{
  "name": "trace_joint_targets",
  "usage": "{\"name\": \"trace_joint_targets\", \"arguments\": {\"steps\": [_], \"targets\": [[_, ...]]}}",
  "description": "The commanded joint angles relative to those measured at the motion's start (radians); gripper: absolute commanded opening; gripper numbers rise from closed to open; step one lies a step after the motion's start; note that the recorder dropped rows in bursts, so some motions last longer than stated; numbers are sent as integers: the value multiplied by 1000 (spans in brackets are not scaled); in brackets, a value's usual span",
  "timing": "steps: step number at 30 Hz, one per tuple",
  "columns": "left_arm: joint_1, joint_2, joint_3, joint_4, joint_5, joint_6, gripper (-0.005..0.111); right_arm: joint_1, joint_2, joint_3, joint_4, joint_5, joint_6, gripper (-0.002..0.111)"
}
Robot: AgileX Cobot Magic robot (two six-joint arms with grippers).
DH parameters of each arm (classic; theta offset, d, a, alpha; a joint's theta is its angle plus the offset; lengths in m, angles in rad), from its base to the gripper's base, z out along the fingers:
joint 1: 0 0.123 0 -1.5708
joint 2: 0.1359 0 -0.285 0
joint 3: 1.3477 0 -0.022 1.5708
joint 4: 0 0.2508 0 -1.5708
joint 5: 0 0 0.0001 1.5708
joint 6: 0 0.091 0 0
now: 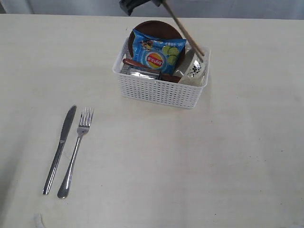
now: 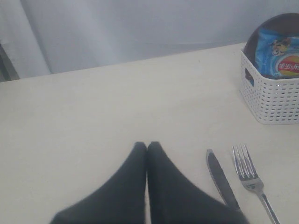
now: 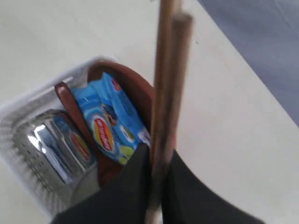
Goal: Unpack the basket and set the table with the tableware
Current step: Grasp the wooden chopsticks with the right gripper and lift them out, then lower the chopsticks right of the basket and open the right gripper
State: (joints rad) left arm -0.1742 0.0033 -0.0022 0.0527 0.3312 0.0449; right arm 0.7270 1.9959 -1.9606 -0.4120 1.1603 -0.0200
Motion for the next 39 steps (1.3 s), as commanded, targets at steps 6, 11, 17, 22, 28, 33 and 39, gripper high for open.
{"name": "trace_joint_targets", "arguments": {"steps": [6, 11, 17, 22, 28, 33, 39], "targets": [[2, -3, 2, -1, -6, 0, 0, -5, -116, -3, -141, 61, 88, 0], [2, -3, 2, -1, -6, 0, 0, -82, -158, 97, -117, 61, 238, 0], [2, -3, 2, -1, -6, 0, 0, -256, -187, 352, -11, 61, 311, 0], [2, -3, 2, -1, -6, 0, 0, -392, -187, 544, 110, 11, 337, 0], [2, -3, 2, -1, -6, 0, 0, -494, -138, 653, 176, -171, 326, 0], [2, -3, 2, -1, -6, 0, 0, -512, -54, 653, 176, -200, 278, 0], [2, -3, 2, -1, -6, 0, 0, -512, 12, 653, 182, -295, 301, 0]]}}
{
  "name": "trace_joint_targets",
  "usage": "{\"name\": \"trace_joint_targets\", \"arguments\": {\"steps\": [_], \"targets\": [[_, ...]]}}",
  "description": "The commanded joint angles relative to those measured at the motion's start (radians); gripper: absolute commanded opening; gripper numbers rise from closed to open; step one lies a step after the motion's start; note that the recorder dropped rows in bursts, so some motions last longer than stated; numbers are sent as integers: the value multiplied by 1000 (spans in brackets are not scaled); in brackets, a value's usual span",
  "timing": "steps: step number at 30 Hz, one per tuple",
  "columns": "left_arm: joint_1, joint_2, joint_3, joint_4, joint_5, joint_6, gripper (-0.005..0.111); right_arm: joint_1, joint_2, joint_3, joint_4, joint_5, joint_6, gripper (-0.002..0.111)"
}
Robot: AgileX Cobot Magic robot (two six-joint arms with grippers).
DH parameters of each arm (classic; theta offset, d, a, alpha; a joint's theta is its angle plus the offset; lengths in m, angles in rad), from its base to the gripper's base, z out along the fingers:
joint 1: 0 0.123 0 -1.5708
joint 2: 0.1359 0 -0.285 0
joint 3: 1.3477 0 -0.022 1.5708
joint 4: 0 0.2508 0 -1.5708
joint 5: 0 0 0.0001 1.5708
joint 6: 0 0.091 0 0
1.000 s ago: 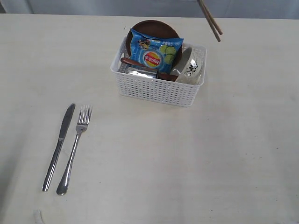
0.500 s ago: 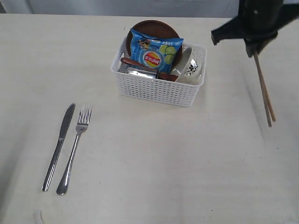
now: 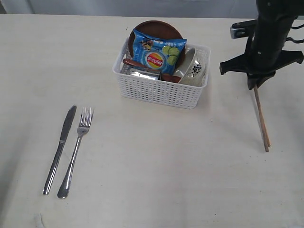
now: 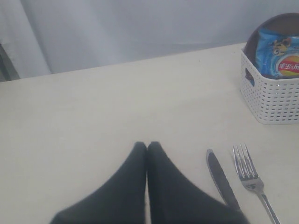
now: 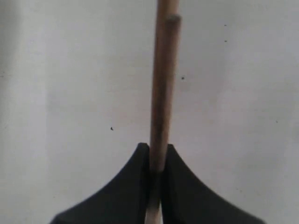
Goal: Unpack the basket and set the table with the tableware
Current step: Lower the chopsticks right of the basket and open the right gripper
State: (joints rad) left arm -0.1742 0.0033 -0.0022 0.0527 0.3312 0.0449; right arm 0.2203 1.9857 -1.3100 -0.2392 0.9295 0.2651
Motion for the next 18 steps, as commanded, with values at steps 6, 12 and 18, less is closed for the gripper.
{"name": "trace_joint_targets", "arguments": {"steps": [6, 12, 18], "targets": [[2, -3, 2, -1, -6, 0, 0, -6, 34, 2, 9, -128, 60, 0], [2, -3, 2, -1, -6, 0, 0, -6, 53, 2, 9, -136, 63, 20], [2, -3, 2, -1, -6, 0, 0, -6, 85, 2, 9, -139, 95, 38]]}}
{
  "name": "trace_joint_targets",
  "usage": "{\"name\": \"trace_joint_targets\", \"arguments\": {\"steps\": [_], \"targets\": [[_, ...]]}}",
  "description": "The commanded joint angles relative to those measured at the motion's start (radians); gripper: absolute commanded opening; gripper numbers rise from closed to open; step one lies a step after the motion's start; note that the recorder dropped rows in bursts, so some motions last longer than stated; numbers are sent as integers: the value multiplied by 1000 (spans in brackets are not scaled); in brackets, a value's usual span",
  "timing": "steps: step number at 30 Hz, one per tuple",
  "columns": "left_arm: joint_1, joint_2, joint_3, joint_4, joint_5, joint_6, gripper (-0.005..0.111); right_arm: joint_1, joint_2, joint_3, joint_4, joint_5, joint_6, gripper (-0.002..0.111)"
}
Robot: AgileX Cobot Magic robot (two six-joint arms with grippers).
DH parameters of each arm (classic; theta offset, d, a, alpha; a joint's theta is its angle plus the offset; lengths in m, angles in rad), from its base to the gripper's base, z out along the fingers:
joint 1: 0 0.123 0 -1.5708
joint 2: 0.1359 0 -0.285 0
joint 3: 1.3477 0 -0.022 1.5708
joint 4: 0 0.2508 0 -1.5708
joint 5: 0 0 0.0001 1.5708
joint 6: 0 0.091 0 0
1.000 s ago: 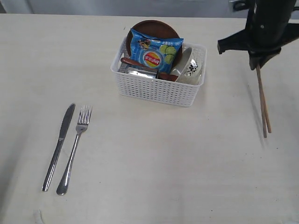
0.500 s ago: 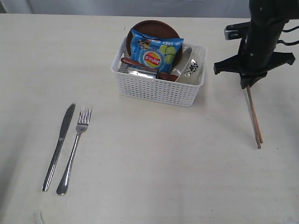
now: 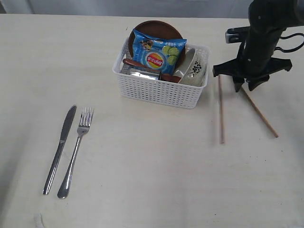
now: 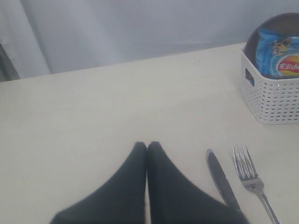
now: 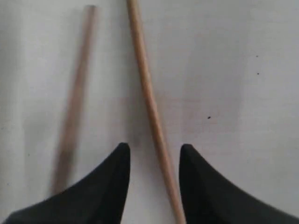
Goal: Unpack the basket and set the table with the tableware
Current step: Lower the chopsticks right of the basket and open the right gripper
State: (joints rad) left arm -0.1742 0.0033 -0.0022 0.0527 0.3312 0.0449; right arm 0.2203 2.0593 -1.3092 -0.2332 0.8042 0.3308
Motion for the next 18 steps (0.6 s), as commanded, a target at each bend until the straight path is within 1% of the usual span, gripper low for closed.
{"name": "trace_joint_targets", "arguments": {"steps": [1, 8, 12, 16, 18], "targets": [[2, -3, 2, -1, -6, 0, 0, -6, 11, 1, 3, -18, 35, 38], [2, -3, 2, -1, -6, 0, 0, -6, -18, -8, -5, -15, 24, 38], [2, -3, 2, -1, -6, 0, 0, -6, -54, -32, 35, 29, -37, 38], [2, -3, 2, -1, -6, 0, 0, -6, -91, -94, 192, 83, -169, 38], [2, -3, 2, -1, -6, 0, 0, -6, -119, -136, 316, 96, -273, 38]]}}
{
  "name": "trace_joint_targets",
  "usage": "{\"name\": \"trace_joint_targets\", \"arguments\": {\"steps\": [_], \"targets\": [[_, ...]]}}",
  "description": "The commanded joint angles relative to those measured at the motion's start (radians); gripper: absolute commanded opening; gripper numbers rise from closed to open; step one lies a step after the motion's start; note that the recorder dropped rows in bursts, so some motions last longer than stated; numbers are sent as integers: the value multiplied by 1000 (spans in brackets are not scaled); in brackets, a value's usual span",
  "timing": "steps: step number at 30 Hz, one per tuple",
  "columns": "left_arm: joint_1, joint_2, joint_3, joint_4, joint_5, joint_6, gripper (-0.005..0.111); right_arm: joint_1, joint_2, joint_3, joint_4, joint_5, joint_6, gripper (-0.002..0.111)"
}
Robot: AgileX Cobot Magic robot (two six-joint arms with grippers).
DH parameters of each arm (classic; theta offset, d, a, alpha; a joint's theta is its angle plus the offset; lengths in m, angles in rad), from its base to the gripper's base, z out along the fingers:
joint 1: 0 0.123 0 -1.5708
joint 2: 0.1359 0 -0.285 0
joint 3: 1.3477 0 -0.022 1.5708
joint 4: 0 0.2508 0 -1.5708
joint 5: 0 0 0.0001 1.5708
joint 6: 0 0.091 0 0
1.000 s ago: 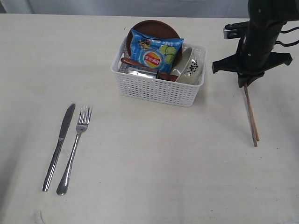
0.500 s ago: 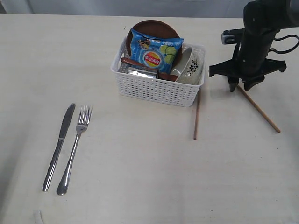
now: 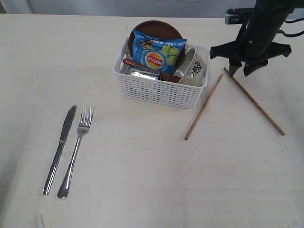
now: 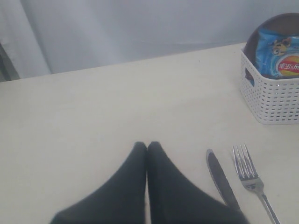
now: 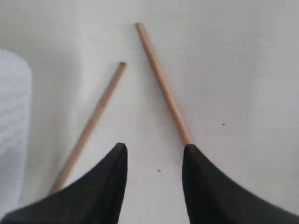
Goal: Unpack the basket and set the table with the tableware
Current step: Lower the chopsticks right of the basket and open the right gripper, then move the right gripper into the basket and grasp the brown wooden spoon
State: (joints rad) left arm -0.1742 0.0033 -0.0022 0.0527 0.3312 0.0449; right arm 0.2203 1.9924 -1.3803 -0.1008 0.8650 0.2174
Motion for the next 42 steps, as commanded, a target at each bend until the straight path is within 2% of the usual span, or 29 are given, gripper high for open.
{"name": "trace_joint_targets", "arguments": {"steps": [1, 4, 6, 10, 13, 18, 23, 31, 35, 38, 42], "targets": [[2, -3, 2, -1, -6, 0, 0, -6, -67, -81, 247, 36, -217, 38], [2, -3, 2, -1, -6, 0, 0, 11, -101, -127, 480, 37, -434, 38], [2, -3, 2, -1, -6, 0, 0, 47, -107, -151, 555, 37, -510, 38], [2, -3, 2, -1, -6, 0, 0, 166, -62, -209, 535, 15, -510, 38], [2, -3, 2, -1, -6, 0, 0, 269, 53, -326, 414, 29, -430, 38], [2, -3, 2, -1, -6, 0, 0, 358, 208, -469, 263, 113, -413, 38], [2, -3, 2, -1, -6, 0, 0, 365, 260, -496, 237, 126, -396, 46], [2, -3, 2, -1, -6, 0, 0, 371, 303, -496, 263, 126, -423, 45], [2, -3, 2, -1, -6, 0, 0, 371, 314, -496, 261, 100, -374, 45], [2, -3, 2, -1, -6, 0, 0, 371, 314, -496, 233, 47, -321, 45], [2, -3, 2, -1, -6, 0, 0, 371, 314, -496, 112, 112, -289, 45]]}}
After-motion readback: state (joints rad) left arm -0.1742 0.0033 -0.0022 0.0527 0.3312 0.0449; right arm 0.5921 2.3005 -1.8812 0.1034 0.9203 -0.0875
